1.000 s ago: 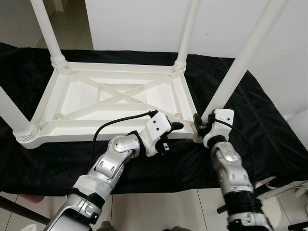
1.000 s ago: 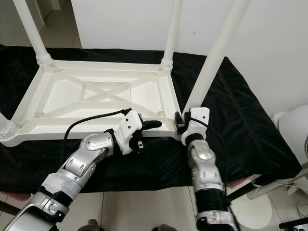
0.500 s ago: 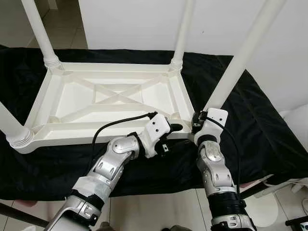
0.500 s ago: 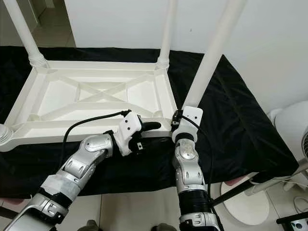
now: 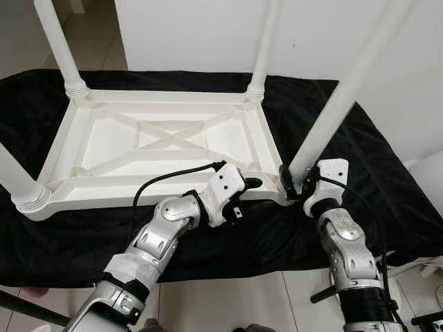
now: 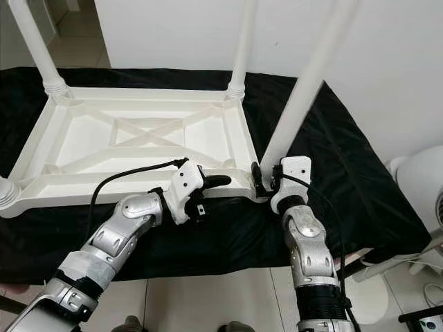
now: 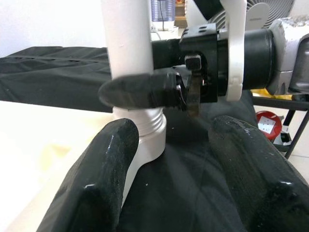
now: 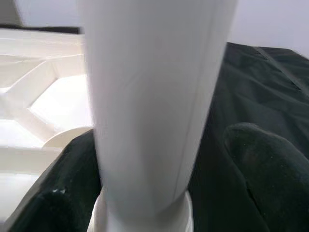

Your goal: Building children table

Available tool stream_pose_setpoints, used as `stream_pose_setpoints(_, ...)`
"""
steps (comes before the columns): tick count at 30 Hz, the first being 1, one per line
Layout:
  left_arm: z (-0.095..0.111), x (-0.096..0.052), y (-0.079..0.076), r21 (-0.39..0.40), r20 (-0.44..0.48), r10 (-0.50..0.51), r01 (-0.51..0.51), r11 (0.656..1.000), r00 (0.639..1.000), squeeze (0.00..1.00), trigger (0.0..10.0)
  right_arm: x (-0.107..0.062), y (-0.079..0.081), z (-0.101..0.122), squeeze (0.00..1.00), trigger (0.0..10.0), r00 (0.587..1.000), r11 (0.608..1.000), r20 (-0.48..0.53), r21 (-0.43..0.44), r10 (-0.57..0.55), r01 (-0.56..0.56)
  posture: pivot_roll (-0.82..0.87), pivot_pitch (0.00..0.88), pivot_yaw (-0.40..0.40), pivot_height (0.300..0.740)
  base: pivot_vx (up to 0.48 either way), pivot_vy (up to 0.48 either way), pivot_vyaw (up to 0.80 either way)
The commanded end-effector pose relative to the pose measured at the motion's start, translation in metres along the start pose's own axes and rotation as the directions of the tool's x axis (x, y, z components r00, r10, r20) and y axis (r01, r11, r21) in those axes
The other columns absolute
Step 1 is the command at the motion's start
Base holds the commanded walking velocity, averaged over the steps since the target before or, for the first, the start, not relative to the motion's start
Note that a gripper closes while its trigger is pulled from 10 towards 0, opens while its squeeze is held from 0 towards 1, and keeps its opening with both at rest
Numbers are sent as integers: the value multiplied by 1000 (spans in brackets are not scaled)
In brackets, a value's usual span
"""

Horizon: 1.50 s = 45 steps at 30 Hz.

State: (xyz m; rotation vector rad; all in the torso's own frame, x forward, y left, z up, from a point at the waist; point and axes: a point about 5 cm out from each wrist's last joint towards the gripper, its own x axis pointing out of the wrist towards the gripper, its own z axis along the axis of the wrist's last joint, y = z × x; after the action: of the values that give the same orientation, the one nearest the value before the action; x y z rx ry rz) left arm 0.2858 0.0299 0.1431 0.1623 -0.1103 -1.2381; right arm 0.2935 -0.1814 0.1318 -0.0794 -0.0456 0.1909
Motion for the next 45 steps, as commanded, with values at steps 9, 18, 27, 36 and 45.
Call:
stream_pose_setpoints(9, 8, 0, -15, -43, 30, -157, 158, 987, 987, 0, 10000, -5, -18, -2, 0, 10000, 959, 952, -56, -114, 278, -282, -12, 0, -42, 740, 0, 0, 0)
stream_pose_setpoints(18, 8, 2, -10, -26, 20, -133, 133, 991, 991, 0, 10000, 13, -25, -3, 0, 10000, 913, 904, -121, -139, 389, -403, -6, 0, -30, 740, 0, 0, 0)
stream_pose_setpoints(27, 8, 3, -10, -23, 13, -113, 114, 993, 993, 0, 10000, 18, -18, -12, 0, 0, 879, 880, -159, -87, 450, -467, 0, 0, -39, 740, 0, 0, 0)
stream_pose_setpoints(36, 9, 3, -10, -27, 16, -103, 103, 994, 995, 0, 10000, 10, -16, -19, 0, 9804, 883, 890, -121, 16, 454, -456, -5, 0, -41, 740, 0, 0, 0)
stream_pose_setpoints(45, 8, 1, -8, -30, 15, -92, 92, 995, 996, 0, 10000, 19, -9, -9, 0, 10000, 980, 982, -58, 24, 190, -189, -7, 0, -40, 740, 0, 0, 0)
